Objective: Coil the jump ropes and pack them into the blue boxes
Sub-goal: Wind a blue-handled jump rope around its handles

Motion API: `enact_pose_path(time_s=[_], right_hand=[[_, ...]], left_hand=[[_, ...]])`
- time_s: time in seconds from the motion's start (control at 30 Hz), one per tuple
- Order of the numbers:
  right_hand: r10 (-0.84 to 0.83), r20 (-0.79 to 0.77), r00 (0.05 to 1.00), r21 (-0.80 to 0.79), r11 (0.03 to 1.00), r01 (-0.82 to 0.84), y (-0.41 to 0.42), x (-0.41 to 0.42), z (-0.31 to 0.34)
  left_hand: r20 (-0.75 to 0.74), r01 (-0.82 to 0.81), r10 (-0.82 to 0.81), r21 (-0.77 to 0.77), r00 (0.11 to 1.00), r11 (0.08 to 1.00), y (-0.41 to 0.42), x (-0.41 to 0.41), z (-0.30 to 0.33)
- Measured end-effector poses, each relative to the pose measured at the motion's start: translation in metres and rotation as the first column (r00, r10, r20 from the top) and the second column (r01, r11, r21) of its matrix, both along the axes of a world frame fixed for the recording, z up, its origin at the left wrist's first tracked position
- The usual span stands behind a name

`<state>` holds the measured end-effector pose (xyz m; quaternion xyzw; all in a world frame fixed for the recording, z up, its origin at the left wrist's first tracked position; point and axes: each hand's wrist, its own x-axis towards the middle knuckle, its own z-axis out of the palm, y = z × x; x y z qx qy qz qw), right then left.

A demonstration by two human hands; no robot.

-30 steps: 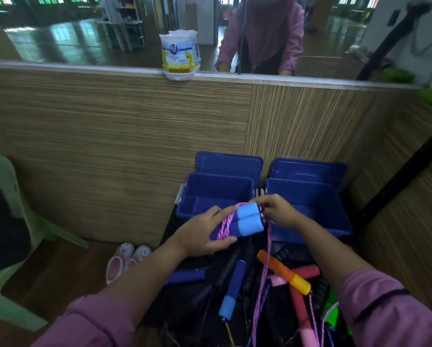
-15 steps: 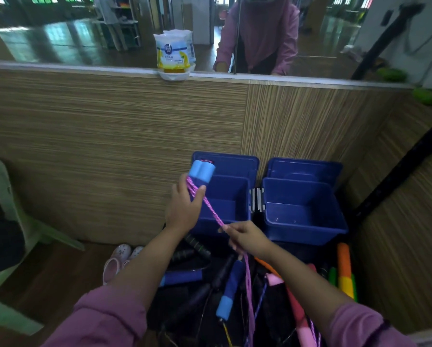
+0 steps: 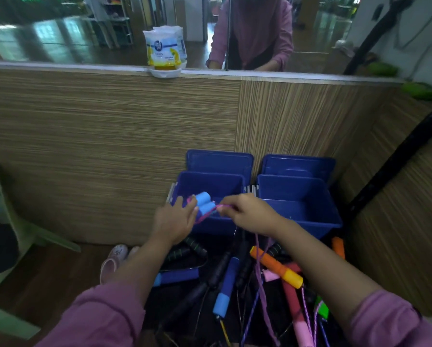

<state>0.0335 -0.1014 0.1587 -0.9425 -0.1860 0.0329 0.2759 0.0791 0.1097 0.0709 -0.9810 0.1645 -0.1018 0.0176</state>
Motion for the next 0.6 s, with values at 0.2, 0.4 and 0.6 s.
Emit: enact_pose_path(time_s=[0.2,0.4,0.6], right_hand=[[-0.043,-0.08,0.996,0.035,0.998,0.046,-0.028,0.027,-0.01],[-0.035,-0.15,0.988,0.112,0.992,0.052,-0.046,0.034,-0.023],[-0.11,-0.27,0.957,0.301,0.934,0.193,-0.052,0.034,-0.054]], left_hand=[[0.109,0.512,-0.508,-0.011,0.854,0.859,0.0,-0.01,-0.017],[0.084,0.606,-0.602,-0.179,0.794,0.775,-0.009,-0.019,0.008],[0.136,0.574,-0.563,-0.319,0.815,0.754,-0.017,-0.017,0.016]])
